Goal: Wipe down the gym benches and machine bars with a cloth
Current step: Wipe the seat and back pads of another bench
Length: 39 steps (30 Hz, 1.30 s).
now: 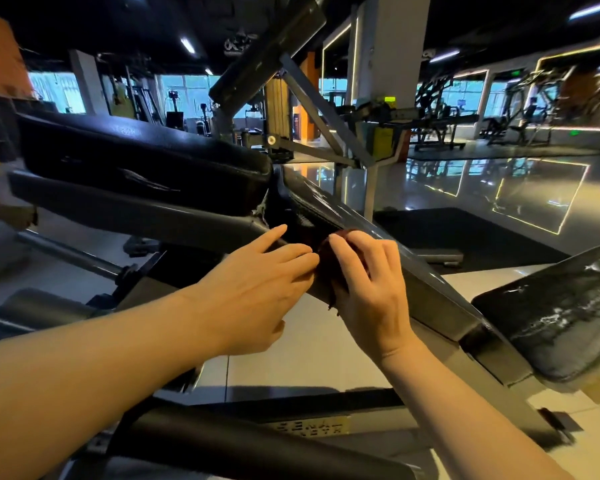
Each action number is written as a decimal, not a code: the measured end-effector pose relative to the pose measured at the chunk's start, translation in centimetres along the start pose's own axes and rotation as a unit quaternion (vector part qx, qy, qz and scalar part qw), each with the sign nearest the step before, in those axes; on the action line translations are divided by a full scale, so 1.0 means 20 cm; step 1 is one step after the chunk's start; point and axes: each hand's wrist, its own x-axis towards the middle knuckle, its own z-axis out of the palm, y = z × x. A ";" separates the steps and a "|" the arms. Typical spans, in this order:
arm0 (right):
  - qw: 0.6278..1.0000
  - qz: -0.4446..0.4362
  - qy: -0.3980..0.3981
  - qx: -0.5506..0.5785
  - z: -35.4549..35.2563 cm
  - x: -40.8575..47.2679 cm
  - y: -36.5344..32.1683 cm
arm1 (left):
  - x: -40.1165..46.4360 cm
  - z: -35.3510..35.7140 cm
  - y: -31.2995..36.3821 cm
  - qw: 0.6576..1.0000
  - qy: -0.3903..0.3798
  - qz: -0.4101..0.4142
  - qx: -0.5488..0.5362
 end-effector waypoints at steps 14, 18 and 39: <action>0.994 -0.069 -0.059 -0.054 -0.02 0.03 -0.03 | -0.19 0.03 -0.15 0.997 -0.048 -0.054 0.023; 0.991 -0.058 -0.084 -0.083 -0.08 -0.12 0.04 | -0.19 0.05 -0.12 0.998 -0.022 -0.061 0.008; 0.987 -0.096 -0.119 -0.046 -0.04 0.02 -0.03 | -0.15 0.01 -0.11 0.997 0.020 -0.064 -0.023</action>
